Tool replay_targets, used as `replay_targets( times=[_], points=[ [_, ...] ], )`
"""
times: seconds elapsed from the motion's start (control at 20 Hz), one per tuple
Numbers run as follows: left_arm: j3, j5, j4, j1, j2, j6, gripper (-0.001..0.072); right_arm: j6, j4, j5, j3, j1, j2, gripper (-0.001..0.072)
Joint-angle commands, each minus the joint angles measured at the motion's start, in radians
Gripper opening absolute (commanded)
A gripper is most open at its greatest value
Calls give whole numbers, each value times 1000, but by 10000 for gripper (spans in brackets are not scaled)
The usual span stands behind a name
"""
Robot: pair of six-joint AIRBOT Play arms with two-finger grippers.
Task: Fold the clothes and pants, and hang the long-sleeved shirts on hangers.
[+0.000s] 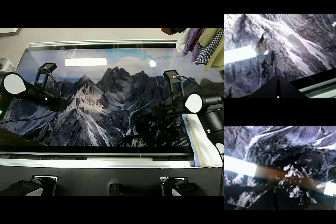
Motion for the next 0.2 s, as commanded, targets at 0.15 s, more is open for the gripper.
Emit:
replay_targets(
  times=[0.15],
  points=[
    [-5, 4, 0, 0, 3, 3, 18, -8, -1, 2, 1, 11, 1, 32]
  ],
)
